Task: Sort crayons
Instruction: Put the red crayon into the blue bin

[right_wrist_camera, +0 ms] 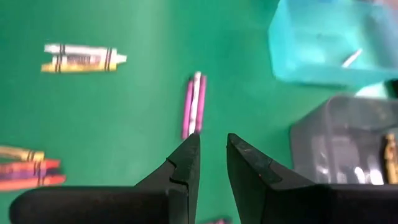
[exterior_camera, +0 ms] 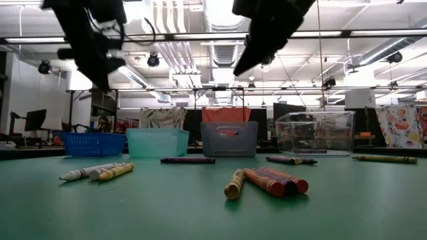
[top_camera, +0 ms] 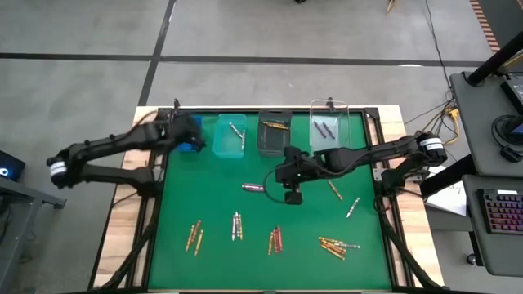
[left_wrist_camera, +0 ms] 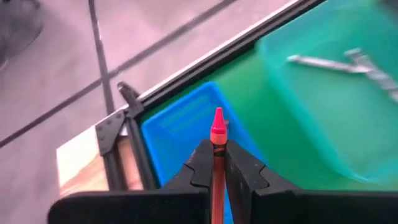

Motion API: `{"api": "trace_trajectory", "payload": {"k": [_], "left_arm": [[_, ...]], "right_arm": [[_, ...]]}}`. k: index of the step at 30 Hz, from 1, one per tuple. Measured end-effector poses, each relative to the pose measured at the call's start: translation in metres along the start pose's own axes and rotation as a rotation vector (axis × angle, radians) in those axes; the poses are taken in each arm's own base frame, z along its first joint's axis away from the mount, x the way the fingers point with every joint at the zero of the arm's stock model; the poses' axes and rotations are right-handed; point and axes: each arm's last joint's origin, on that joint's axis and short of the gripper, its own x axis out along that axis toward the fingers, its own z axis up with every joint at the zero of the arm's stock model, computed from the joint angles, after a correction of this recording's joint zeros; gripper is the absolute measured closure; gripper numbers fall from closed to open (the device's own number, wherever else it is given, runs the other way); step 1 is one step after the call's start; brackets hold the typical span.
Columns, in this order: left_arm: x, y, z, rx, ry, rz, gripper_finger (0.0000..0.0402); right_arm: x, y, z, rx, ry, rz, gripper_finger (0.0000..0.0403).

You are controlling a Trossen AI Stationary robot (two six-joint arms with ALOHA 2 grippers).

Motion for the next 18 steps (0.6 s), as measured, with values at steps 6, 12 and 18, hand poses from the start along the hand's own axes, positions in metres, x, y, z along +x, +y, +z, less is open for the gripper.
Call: {"api": "trace_trajectory", "payload": {"k": [6, 12, 18], "left_arm": [[0.055, 0.018, 0.016, -0.013, 0.067, -0.086, 0.0402], [0.091, 0.027, 0.015, 0.004, 0.171, -0.041, 0.0402], [0.115, 0.02, 0.014, 0.052, 0.22, -0.036, 0.0402]], "right_arm": [[0.005, -0.008, 0.003, 0.023, -0.059, -0.02, 0.0335], [0.009, -0.01, -0.005, 0.045, -0.032, -0.023, 0.0335], [0.013, -0.012, -0.01, 0.064, -0.014, -0.028, 0.0335]]}}
